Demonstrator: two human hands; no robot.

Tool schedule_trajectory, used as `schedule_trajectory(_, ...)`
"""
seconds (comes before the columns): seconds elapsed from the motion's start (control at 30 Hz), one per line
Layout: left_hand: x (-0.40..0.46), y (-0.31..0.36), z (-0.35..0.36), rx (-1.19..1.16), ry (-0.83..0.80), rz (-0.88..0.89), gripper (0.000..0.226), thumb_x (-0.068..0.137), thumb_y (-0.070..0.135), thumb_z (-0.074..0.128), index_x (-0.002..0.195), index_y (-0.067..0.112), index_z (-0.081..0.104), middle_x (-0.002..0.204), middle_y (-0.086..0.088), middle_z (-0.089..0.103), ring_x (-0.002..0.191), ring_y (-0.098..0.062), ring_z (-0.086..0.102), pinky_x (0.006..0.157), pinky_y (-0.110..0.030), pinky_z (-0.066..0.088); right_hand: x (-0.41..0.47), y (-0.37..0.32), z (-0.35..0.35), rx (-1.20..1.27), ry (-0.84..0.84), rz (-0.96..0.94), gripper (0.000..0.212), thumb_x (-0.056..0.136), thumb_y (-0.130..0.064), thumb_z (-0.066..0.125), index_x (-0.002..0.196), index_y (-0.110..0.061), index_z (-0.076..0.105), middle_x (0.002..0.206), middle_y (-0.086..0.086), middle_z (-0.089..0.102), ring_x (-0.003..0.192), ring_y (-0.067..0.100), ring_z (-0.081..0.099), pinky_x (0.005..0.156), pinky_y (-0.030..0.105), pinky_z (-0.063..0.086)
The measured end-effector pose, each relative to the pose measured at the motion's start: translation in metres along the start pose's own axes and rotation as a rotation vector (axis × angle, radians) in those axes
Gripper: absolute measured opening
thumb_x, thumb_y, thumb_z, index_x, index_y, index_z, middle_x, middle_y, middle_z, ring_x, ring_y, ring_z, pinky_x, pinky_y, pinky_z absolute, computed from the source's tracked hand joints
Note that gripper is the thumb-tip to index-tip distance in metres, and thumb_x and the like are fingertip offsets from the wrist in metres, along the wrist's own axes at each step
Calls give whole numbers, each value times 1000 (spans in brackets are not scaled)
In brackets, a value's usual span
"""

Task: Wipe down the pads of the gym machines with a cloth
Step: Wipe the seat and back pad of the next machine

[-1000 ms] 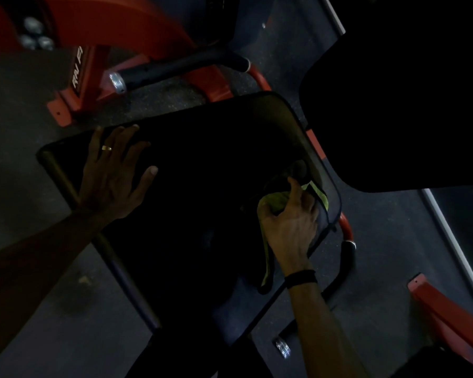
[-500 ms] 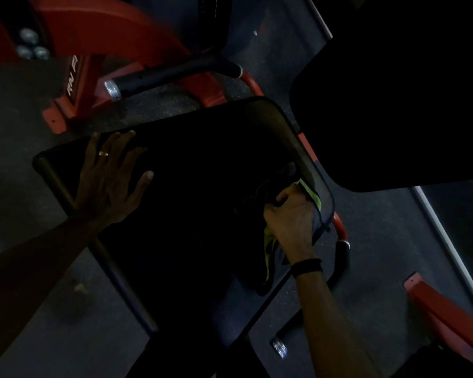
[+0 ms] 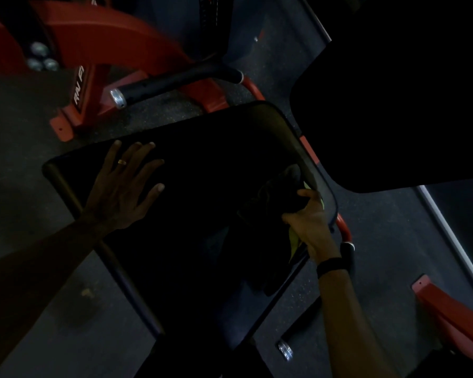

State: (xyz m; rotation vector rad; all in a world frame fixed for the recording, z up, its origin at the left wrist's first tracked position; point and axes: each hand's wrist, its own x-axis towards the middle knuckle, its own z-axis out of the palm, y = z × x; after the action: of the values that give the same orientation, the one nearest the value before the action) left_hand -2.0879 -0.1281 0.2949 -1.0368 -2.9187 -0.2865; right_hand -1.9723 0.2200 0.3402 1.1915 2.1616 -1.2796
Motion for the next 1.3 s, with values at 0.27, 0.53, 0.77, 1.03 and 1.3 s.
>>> schedule_trajectory(0.27, 0, 1, 0, 0, -12, 60, 53, 101, 41, 40, 135, 4, 58, 151, -20, 45, 139, -40, 43, 120, -59, 21, -6, -2, -9, -56, -88, -97, 59, 84, 4, 65, 135, -15, 44, 106, -7, 51, 110, 24, 57, 93, 42, 53)
schedule_trajectory(0.53, 2, 2, -3, 12, -29, 51, 55, 101, 42, 39, 135, 4, 58, 151, -21, 45, 138, -42, 45, 119, -60, 22, 13, 15, -49, 335, -336, -69, 78, 84, 19, 48, 138, -37, 50, 139, 6, 52, 111, 30, 62, 91, 54, 56)
schedule_trajectory(0.77, 1, 2, -1, 9, -37, 29, 56, 101, 44, 39, 135, 5, 58, 152, -20, 45, 138, -40, 44, 120, -59, 20, 18, 46, -41, -133, -62, -168, 64, 86, 14, 59, 137, -20, 43, 98, 9, 60, 79, 23, 65, 60, 39, 58)
schedule_trajectory(1.03, 0, 1, -1, 8, -16, 22, 55, 101, 43, 39, 136, 5, 58, 152, -20, 44, 138, -41, 45, 118, -62, 22, 26, 47, -38, -140, 193, -168, 62, 83, 16, 55, 138, -11, 46, 103, 9, 62, 83, 17, 62, 71, 26, 53)
schedule_trajectory(1.3, 0, 0, 1, 19, -9, 9, 55, 102, 44, 39, 137, 5, 58, 152, -20, 44, 138, -41, 44, 120, -60, 20, -2, 29, 43, -586, 205, -471, 92, 82, -84, 32, 158, -32, 25, 166, 15, 11, 151, 42, 9, 116, 62, -3)
